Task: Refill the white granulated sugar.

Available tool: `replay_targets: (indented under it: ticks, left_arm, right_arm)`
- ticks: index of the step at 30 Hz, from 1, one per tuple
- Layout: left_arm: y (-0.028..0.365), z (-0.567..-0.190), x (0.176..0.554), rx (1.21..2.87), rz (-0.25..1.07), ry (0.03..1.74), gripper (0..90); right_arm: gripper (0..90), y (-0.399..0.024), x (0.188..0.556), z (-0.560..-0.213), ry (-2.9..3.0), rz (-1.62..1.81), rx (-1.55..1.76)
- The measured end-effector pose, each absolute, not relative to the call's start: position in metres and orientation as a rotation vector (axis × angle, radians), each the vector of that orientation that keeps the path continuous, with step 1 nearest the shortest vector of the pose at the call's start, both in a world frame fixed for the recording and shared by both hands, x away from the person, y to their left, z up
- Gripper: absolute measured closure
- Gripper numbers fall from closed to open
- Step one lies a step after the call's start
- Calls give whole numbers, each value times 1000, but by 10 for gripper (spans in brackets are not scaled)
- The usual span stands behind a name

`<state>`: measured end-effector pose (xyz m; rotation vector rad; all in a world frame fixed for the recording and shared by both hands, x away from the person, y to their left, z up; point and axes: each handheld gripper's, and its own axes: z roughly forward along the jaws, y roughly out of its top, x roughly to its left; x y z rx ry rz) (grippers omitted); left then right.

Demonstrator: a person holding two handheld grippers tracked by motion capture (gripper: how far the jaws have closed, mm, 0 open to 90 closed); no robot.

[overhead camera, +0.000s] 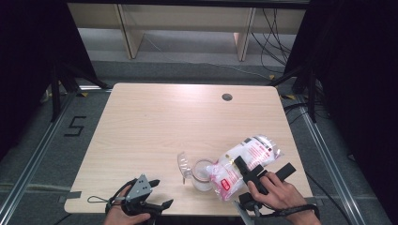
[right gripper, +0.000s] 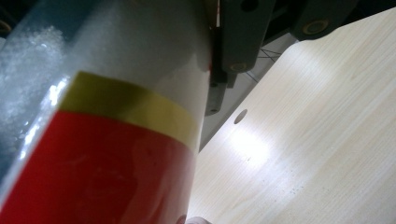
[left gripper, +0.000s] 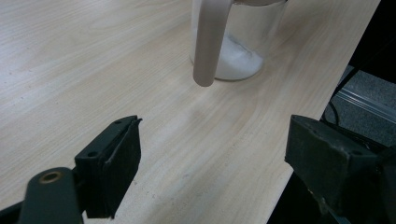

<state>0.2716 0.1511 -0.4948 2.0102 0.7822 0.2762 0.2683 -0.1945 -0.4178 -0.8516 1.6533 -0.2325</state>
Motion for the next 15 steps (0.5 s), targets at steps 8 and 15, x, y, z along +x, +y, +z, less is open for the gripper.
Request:
replay_targets:
  ticks: [8, 15]
  left_arm:
    - [151, -495, 272, 2016, 276, 780, 180]
    - [151, -495, 271, 2012, 278, 785, 180]
  right_arm:
    - [683, -194, 267, -417, 1649, -233, -855]
    - [683, -191, 269, -416, 1618, -257, -925]
